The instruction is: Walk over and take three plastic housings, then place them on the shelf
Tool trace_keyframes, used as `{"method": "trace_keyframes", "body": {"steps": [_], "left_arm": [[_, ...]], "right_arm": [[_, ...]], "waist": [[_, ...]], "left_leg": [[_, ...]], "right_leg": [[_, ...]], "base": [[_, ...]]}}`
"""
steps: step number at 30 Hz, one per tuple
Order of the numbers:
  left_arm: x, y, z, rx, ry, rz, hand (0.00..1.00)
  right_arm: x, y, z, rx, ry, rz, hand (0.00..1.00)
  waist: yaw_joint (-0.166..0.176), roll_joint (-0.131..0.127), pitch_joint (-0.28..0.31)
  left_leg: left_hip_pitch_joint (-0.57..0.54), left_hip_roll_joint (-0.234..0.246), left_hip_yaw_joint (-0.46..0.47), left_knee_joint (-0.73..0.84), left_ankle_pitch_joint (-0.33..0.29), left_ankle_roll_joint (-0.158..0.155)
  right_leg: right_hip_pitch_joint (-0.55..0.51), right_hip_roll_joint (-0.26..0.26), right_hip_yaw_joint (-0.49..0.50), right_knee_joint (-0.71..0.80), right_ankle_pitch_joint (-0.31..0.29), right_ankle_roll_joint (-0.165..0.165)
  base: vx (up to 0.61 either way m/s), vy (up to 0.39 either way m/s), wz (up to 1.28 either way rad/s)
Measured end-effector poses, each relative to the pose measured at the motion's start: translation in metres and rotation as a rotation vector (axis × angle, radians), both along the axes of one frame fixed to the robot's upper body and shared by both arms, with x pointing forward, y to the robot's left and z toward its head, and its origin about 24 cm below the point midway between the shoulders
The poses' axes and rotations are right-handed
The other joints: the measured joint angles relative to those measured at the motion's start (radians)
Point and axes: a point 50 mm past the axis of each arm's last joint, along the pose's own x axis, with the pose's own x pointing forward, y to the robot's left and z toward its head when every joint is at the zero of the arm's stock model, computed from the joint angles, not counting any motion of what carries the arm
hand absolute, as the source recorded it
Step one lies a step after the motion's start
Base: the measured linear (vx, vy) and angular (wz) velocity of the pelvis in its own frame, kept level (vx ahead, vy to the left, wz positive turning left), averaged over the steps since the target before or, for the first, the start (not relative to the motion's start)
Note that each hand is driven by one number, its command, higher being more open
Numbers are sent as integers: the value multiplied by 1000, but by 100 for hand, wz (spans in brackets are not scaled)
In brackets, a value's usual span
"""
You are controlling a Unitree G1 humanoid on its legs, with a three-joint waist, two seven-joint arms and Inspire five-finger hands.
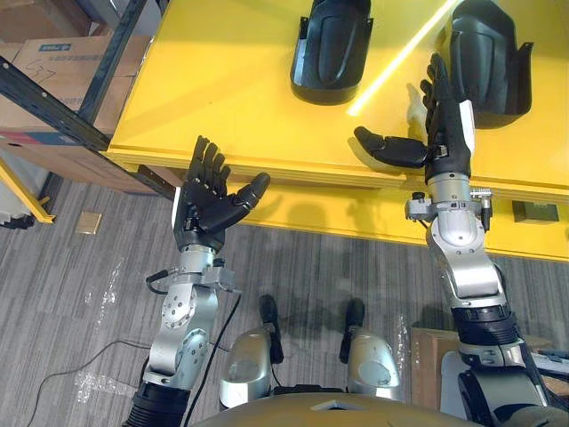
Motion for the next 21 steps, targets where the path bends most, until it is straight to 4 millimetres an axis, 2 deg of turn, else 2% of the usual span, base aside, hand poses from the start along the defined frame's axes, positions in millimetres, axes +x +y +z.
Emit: {"method": "trace_keyframes", "body": {"steps": [5, 15, 21], "left_arm": [[-5, 0, 3, -5, -11, 0, 100], [-6, 1, 2, -6, -6, 2, 100], [-6, 1, 1, -6, -4, 3, 100]], "right_arm": [[-3, -1, -10, 62, 12, -70, 100], [-5, 0, -11, 113, -12, -122, 100], [-5, 0, -10, 106, -17, -90, 100]], "waist": [[-15, 0, 0], [-20, 0, 0], [-21, 0, 0]], "left_leg": [[0, 1, 6, 4, -3, 0], [0, 0, 25, 1, -3, 1], [2, -1, 26, 0, -3, 1]], "right_leg": [[-4, 0, 9, 0, 0, 0], [-19, -1, 24, 6, 0, 0], [-19, -2, 24, 8, 0, 0]], "base": [[-13, 6, -3], [-6, 4, -4], [0, 0, 0]]}}
